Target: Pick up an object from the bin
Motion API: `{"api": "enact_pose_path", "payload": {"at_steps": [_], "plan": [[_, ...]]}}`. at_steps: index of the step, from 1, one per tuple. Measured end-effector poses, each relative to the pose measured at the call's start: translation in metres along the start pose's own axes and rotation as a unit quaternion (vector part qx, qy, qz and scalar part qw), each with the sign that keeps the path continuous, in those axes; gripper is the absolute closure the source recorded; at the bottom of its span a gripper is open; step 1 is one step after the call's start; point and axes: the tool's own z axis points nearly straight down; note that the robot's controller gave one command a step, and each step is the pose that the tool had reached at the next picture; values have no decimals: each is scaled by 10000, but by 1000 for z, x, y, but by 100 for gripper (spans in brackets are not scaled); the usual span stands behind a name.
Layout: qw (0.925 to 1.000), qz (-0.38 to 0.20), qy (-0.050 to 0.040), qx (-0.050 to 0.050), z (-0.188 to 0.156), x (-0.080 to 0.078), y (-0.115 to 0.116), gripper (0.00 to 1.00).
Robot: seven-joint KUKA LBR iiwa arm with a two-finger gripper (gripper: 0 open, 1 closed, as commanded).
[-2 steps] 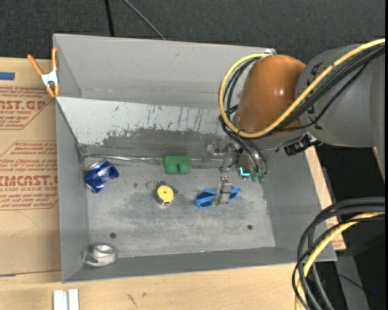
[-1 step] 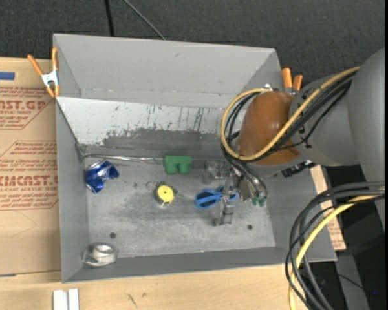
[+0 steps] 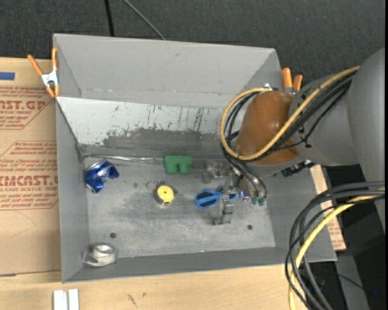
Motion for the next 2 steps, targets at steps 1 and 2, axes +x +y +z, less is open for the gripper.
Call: {"api": "enact_pose_path", "payload": {"at_steps": [1,2], "plan": [[10000,0,-9,-1,0,-1,1,0],[10000,1,-14,-3,0,-1,1,0]]}}
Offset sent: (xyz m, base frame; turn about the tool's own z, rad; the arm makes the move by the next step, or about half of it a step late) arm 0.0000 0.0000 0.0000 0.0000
